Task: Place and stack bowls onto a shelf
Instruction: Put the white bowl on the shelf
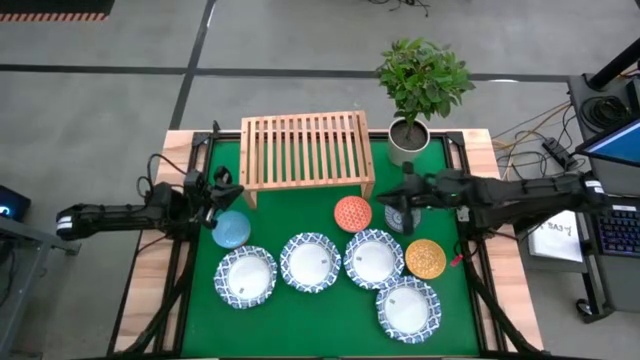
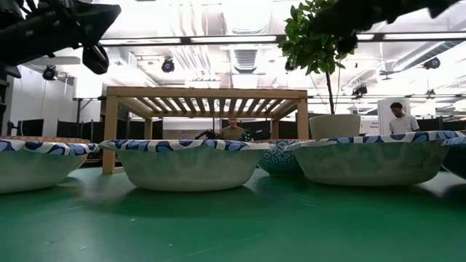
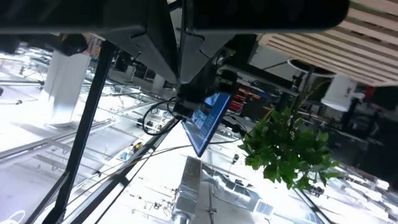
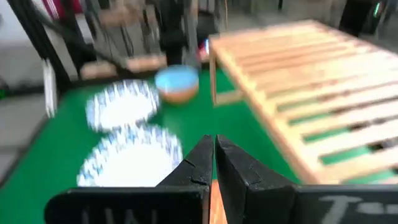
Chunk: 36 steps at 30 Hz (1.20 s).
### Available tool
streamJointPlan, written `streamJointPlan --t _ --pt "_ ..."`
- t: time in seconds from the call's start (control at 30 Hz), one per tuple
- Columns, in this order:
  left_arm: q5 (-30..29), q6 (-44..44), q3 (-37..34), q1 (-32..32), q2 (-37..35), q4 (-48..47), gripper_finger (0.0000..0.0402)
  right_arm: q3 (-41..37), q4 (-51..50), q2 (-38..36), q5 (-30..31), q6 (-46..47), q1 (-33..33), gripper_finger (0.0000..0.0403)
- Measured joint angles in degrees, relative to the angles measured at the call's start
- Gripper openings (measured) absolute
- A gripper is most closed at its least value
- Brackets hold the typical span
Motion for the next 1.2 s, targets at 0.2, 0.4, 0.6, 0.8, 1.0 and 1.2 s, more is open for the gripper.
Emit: streamJointPlan --t 0.2,0.4,0.6,0.8,1.0,1.2 --pt "0.04 -1.15 0.02 0.0 0.4 -0.83 0.0 6.09 -4.32 9.89 0.06 -0.1 0.64 0.0009" --pt "0.02 -7.6 0.04 0.0 0.52 1.06 0.0 11.34 -3.87 19.55 -0.07 -2.11 4.15 0.0009" --pt "0.36 -4.18 3.98 -0.02 0.04 5.58 0.0 20.51 -9.39 28.51 -0.05 -2.59 7.37 0.0009" --pt "1.97 0.08 6.43 0.0 1.09 3.88 0.0 32.39 -18.76 37.41 0.02 -2.92 9.83 0.0009" --pt "1.73 2.82 6.78 0.0 1.32 2.91 0.0 41.55 -23.56 44.75 -0.08 -2.98 11.8 0.0009" --pt "1.44 6.76 6.78 0.0 1.39 2.26 0.0 47.18 -29.05 50.87 -0.15 0.06 12.9 0.0009"
